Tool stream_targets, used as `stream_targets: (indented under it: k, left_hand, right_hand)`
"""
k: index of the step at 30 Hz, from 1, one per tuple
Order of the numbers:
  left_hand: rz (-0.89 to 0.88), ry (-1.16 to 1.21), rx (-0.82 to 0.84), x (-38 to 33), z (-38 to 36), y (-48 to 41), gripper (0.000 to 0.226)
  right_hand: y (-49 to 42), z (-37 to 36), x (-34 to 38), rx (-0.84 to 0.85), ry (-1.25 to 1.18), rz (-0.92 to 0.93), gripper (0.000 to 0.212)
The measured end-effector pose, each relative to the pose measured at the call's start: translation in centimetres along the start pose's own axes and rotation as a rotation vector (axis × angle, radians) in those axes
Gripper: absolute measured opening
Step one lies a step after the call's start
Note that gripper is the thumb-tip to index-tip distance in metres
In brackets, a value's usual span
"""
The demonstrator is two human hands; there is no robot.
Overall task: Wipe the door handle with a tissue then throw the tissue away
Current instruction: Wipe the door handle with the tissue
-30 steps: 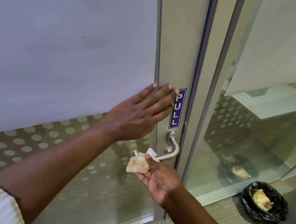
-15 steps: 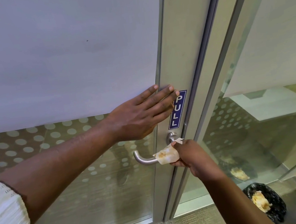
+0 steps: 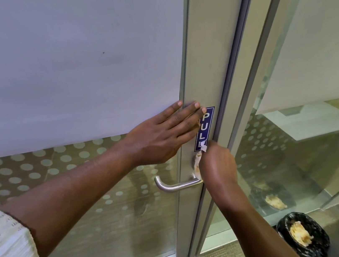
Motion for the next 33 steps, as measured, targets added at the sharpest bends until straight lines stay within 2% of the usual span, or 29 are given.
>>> stream_targets:
  k: [5, 10, 15, 19, 24, 26, 30, 33]
  left_hand:
    - [0.007, -0.020, -0.012, 0.0, 0.1, 0.0, 0.056]
    - [-0.004, -0.014, 0.006, 0.0, -0.1, 0.1, 0.057]
    - [0.001, -0.016, -0.004, 0.0, -0.1, 0.0, 0.056]
    - [-0.004, -0.009, 0.008, 0.0, -0.4, 0.2, 0.057]
    - [-0.009, -0.015, 0.019, 0.0, -0.3, 0.1, 0.058]
    - [-0.016, -0.016, 0.025, 0.0, -0.2, 0.1, 0.058]
    - [-0.008, -0.028, 0.024, 0.0, -0.1, 0.1, 0.058]
    - [-0.005, -0.033, 0.027, 0.0, -0.1, 0.1, 0.059]
  right_hand:
    - [0.5, 0.7, -1.1, -0.198, -0.205, 0.216, 0.012]
    - [0.8, -0.7, -1.6, -0.141, -0.242, 0.233, 0.024]
    - [2.7, -2.8, -2.1, -0.049, -0.083, 0.239, 0.036]
    - [3.1, -2.9, -2.0, -0.108, 0.146, 0.417, 0.033]
    - [1.5, -2.5, -1.8, -0.083, 0.224, 0.612, 0.018]
    - [0.5, -2.1, -2.8, -0.052, 0.142, 0.575, 0.022]
    - [0.1, -2.6, -5.1, -0.044, -0.198, 0.276, 0.016]
    - [0.5, -4.2, -6.5, 0.005, -0.325, 0.106, 0.026]
Point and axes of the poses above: each hand's wrist, its own y-axis away from the middle knuckle, its own z-axis out of the back of the hand, x = y × z, the point moved 4 cm from there along -y, towards the middle knuckle, and after that the axes turned 14 degrees about -z, right-handed, at the moved point
